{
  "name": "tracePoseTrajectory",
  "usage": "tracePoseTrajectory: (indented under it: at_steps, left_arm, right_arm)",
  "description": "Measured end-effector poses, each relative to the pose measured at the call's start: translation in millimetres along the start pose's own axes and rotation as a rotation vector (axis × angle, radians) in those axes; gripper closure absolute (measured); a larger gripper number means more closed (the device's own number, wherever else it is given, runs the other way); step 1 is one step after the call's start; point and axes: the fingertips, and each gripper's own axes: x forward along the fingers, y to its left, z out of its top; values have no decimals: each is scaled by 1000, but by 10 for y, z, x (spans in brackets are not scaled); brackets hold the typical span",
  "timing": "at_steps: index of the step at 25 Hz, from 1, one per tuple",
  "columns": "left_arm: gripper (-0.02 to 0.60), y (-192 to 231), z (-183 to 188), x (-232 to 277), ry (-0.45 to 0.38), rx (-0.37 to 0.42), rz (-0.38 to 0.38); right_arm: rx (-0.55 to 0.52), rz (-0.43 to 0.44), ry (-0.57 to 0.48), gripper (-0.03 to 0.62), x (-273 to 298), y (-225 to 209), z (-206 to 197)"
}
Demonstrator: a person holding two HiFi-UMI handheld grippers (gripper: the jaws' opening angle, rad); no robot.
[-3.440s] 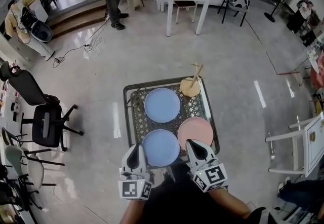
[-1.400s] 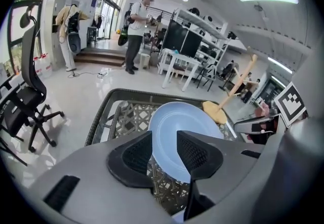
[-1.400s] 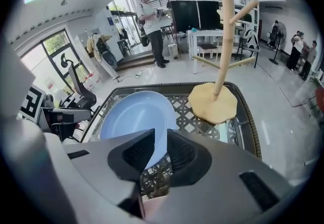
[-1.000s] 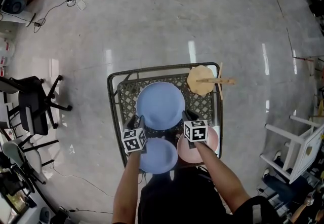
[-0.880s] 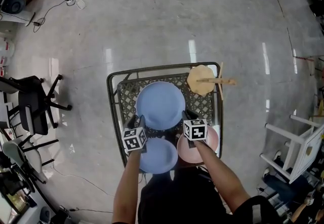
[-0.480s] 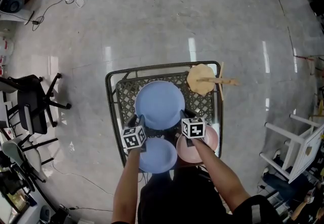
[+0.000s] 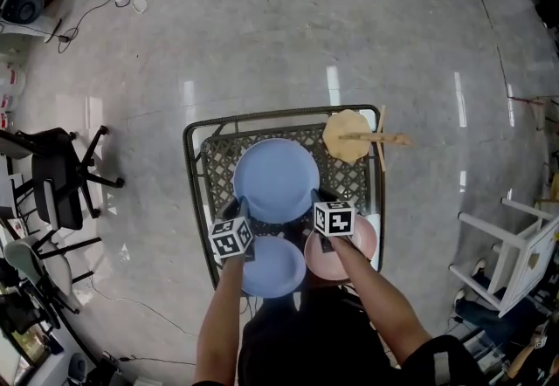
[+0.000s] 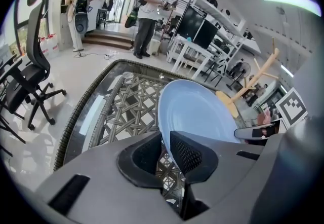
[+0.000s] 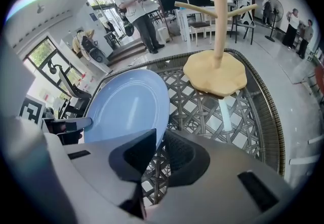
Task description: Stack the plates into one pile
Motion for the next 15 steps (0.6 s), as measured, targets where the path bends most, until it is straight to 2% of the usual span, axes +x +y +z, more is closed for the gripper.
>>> tracePoseTrajectory:
  at_steps: [15]
  left_arm:
    - [522,-167,172,-403,-65,30,12]
  right_arm:
    - [-19,33,-58,546,-450,130,99]
